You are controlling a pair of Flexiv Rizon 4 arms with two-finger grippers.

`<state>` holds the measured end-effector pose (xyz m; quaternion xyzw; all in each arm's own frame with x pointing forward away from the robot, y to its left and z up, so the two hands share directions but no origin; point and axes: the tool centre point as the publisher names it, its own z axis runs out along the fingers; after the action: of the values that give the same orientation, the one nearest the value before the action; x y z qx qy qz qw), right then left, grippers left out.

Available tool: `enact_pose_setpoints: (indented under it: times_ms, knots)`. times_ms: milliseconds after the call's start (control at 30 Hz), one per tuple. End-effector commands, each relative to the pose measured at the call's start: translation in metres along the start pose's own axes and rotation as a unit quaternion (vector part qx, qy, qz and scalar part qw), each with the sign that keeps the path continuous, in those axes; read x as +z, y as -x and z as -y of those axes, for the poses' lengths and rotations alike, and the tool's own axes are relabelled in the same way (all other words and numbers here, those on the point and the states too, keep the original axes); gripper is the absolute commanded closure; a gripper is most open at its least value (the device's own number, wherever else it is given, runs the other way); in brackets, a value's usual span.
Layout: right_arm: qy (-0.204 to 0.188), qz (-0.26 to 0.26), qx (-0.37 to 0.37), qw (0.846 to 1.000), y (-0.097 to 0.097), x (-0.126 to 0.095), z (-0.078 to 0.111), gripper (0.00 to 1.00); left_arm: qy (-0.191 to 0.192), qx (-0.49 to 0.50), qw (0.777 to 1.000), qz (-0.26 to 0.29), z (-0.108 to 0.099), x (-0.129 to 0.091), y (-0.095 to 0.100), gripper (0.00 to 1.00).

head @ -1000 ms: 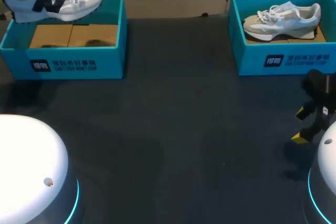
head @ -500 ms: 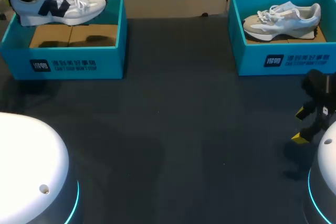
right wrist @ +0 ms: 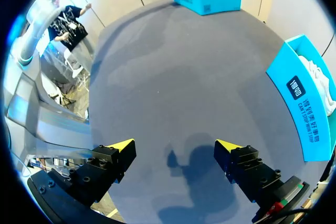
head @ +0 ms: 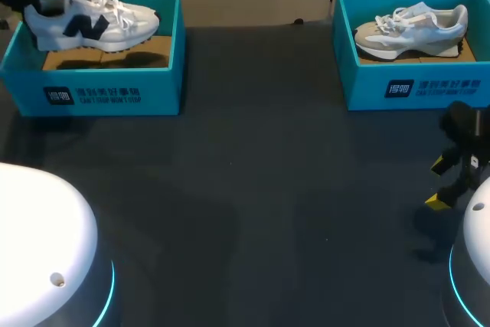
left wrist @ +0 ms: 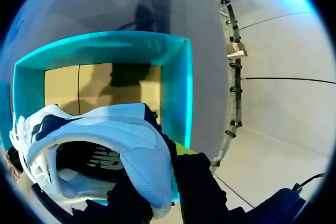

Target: Take the shoe out of the shoebox, open the shoe tongue, remove and reinsert the insole, then place the shoe into the shoebox

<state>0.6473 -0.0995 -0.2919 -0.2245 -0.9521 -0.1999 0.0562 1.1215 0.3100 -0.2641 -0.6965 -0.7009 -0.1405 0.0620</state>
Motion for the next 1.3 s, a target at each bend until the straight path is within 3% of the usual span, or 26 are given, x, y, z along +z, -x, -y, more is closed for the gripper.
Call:
enact_pose_setpoints:
  times_ms: [33, 733, 1133, 1300]
  knots:
    - [-0.001, 0.001, 0.0, 1.0, -0.001, 0.001, 0.0, 0.0, 0.004, 0.001, 1.0, 0.0, 0.005, 0.002, 0.003, 1.0]
    - [-0.001, 0.001, 0.0, 1.0, -0.001, 0.001, 0.0, 0.0, -0.002, 0.004, 1.0, 0.002, 0.009, 0.018, 0.015, 1.0]
    - [-0.001, 0.001, 0.0, 1.0, -0.001, 0.001, 0.0, 0.0, -0.007, 0.015, 1.0, 0.006, 0.033, 0.021, 0.006, 1.0]
    - [-0.001, 0.001, 0.0, 1.0, -0.001, 0.001, 0.0, 0.0, -0.015, 0.012, 1.0, 0.006, 0.034, 0.027, 0.006, 1.0]
